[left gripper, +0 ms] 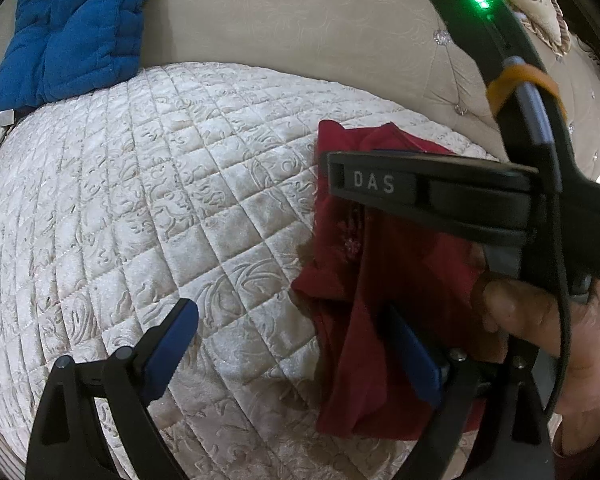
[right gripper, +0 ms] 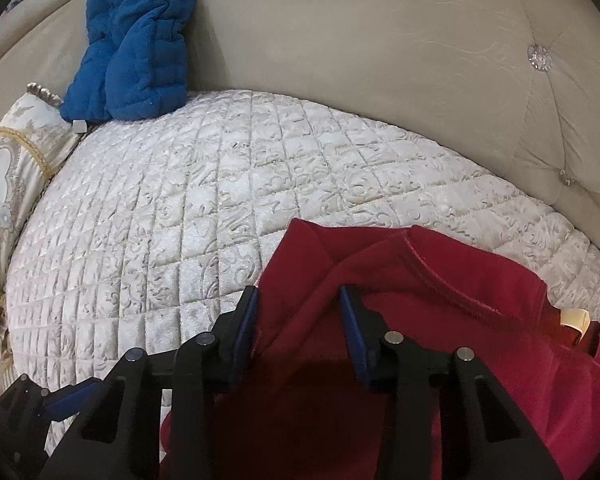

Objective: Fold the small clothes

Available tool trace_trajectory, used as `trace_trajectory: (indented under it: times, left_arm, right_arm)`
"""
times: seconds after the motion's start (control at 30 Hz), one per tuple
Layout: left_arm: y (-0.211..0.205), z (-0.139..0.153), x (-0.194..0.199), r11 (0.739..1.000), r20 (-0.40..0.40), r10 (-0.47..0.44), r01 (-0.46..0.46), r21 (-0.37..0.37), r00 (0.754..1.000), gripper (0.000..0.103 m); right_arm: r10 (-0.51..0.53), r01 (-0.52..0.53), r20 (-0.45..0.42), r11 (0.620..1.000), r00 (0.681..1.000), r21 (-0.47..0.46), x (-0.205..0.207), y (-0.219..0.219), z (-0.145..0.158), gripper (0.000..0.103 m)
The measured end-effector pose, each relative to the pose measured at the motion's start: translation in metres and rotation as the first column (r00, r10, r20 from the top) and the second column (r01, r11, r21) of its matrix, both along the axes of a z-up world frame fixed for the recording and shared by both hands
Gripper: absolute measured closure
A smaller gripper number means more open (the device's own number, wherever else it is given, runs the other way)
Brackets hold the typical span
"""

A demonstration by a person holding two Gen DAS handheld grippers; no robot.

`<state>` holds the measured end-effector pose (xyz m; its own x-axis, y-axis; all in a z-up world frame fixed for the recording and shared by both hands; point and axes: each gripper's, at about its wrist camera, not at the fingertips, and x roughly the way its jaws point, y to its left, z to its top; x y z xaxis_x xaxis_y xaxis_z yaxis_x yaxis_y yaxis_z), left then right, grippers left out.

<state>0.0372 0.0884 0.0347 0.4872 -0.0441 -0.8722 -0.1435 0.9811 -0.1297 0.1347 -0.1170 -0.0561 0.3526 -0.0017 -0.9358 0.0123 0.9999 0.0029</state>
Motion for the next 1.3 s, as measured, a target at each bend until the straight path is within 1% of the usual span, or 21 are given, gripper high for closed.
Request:
trace_trajectory:
  times: [0.1, 0.2, 0.3, 0.37, 0.4, 0.43, 0.47, 0.5, 0.53, 0.63, 0.7, 0.73, 0.8, 0.9, 0.97, 1.07, 1.13, 1.17, 1.2, 1.27, 1.3]
  left_arm:
    - [0.001, -0.002, 0.001, 1.000, -0.002, -0.001, 0.001, -0.013, 1.000, 0.006]
    - [0.004, -0.004, 0.005, 0.998, -0.008, -0.002, 0.002, -0.067, 1.000, 0.006]
    - [0.011, -0.008, 0.007, 0.989, -0.018, 0.009, -0.011, -0.149, 1.000, 0.007]
    - [0.012, -0.008, 0.008, 0.984, -0.013, 0.004, -0.006, -0.178, 1.000, 0.012]
    - [0.011, -0.008, 0.007, 0.982, -0.008, -0.008, 0.006, -0.191, 1.000, 0.022]
    - [0.009, -0.007, 0.007, 0.977, -0.003, -0.026, 0.025, -0.213, 1.000, 0.037]
    - [0.007, -0.006, 0.007, 0.972, 0.002, -0.043, 0.043, -0.233, 0.999, 0.047]
    - [0.004, -0.005, 0.007, 0.967, 0.006, -0.060, 0.060, -0.248, 0.998, 0.064]
    - [0.000, -0.003, 0.007, 0.965, 0.016, -0.075, 0.077, -0.250, 0.997, 0.069]
    - [-0.004, 0.002, 0.003, 0.966, 0.051, -0.099, 0.108, -0.236, 0.994, 0.078]
    - [-0.007, 0.006, 0.000, 0.965, 0.075, -0.109, 0.123, -0.232, 0.991, 0.080]
    - [-0.009, 0.009, -0.002, 0.964, 0.093, -0.119, 0.137, -0.229, 0.989, 0.081]
    - [-0.011, 0.015, -0.004, 0.961, 0.119, -0.132, 0.156, -0.227, 0.984, 0.082]
    - [-0.014, 0.024, -0.006, 0.961, 0.151, -0.153, 0.183, -0.206, 0.977, 0.082]
    - [-0.021, 0.025, -0.009, 0.961, 0.158, -0.160, 0.190, -0.199, 0.974, 0.082]
    - [-0.021, 0.024, -0.010, 0.962, 0.153, -0.160, 0.189, -0.195, 0.975, 0.082]
    - [-0.023, 0.021, -0.007, 0.964, 0.139, -0.158, 0.183, -0.192, 0.978, 0.082]
    - [-0.024, 0.020, -0.006, 0.966, 0.131, -0.156, 0.179, -0.188, 0.979, 0.081]
    - [-0.025, 0.019, -0.006, 0.967, 0.127, -0.157, 0.179, -0.184, 0.979, 0.078]
    - [-0.030, 0.018, -0.007, 0.969, 0.115, -0.164, 0.181, -0.165, 0.980, 0.054]
    - [-0.033, 0.017, -0.008, 0.973, 0.104, -0.162, 0.177, -0.150, 0.981, 0.033]
  right_arm:
    - [0.006, -0.006, 0.009, 1.000, 1.000, 0.009, -0.002, 0.000, 0.003, 0.094]
    - [0.000, -0.001, 0.020, 0.999, 1.000, 0.039, -0.006, -0.004, 0.008, 0.103]
    - [-0.018, 0.014, 0.035, 0.995, 0.999, 0.095, -0.011, -0.013, 0.019, 0.103]
    - [-0.036, 0.028, 0.047, 0.989, 0.998, 0.145, -0.015, -0.021, 0.027, 0.103]
    - [-0.046, 0.037, 0.050, 0.985, 0.998, 0.168, -0.016, -0.026, 0.030, 0.103]
    - [-0.059, 0.048, 0.052, 0.980, 0.997, 0.192, -0.018, -0.030, 0.033, 0.103]
    - [-0.070, 0.058, 0.052, 0.975, 0.996, 0.213, -0.020, -0.035, 0.036, 0.103]
    - [-0.083, 0.069, 0.049, 0.969, 0.995, 0.237, -0.022, -0.040, 0.038, 0.103]
    - [-0.093, 0.078, 0.047, 0.964, 0.995, 0.255, -0.023, -0.043, 0.039, 0.103]
    - [-0.117, 0.099, 0.041, 0.946, 0.992, 0.308, -0.028, -0.052, 0.042, 0.103]
    - [-0.131, 0.112, 0.036, 0.935, 0.991, 0.335, -0.027, -0.055, 0.045, 0.103]
    - [-0.141, 0.121, 0.034, 0.932, 0.989, 0.342, -0.026, -0.056, 0.047, 0.098]
    - [-0.152, 0.139, 0.012, 0.930, 0.988, 0.339, -0.022, -0.056, 0.050, 0.068]
    - [-0.130, 0.133, -0.030, 0.942, 0.991, 0.307, -0.010, -0.048, 0.048, 0.060]
    - [-0.093, 0.109, -0.072, 0.957, 0.993, 0.269, -0.002, -0.038, 0.038, 0.055]
    - [-0.055, 0.087, -0.174, 0.980, 0.983, 0.182, 0.009, -0.023, 0.012, 0.055]
    - [-0.034, 0.056, -0.172, 0.991, 0.984, 0.125, 0.008, -0.018, 0.006, 0.067]
    - [-0.028, 0.043, -0.141, 0.993, 0.990, 0.107, 0.004, -0.018, 0.010, 0.086]
    - [-0.025, 0.038, -0.119, 0.993, 0.993, 0.109, 0.000, -0.020, 0.013, 0.100]
    - [-0.027, 0.037, -0.078, 0.991, 0.997, 0.130, -0.009, -0.027, 0.022, 0.103]
    - [-0.032, 0.039, -0.053, 0.990, 0.998, 0.137, -0.015, -0.032, 0.029, 0.103]
